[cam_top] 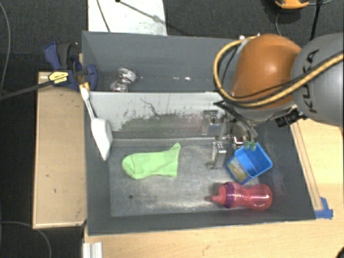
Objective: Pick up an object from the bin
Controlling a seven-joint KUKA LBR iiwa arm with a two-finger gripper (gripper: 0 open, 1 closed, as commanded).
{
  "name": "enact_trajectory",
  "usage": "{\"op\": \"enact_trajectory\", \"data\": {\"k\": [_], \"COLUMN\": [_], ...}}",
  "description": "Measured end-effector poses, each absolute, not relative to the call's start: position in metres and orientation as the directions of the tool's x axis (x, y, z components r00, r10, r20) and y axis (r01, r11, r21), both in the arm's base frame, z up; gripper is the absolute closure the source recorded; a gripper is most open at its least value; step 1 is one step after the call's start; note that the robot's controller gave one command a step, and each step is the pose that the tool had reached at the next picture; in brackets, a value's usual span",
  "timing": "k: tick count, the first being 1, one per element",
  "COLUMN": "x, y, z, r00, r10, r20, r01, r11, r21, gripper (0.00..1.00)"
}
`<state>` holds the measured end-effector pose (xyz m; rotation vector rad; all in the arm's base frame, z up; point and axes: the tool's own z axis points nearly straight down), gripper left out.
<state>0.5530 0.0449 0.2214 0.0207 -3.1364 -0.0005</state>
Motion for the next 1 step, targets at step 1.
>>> {"op": "enact_trajectory", "data": {"k": [1], "x": [0.5546], "y": [0.0447], "z": [0.2261], "r00": [-1.000], "r10": [-0.011], "r20": [-0.004], "r01": [-0.011], "r11": [1.000], "r21": [0.001], "gripper": [0.00]}}
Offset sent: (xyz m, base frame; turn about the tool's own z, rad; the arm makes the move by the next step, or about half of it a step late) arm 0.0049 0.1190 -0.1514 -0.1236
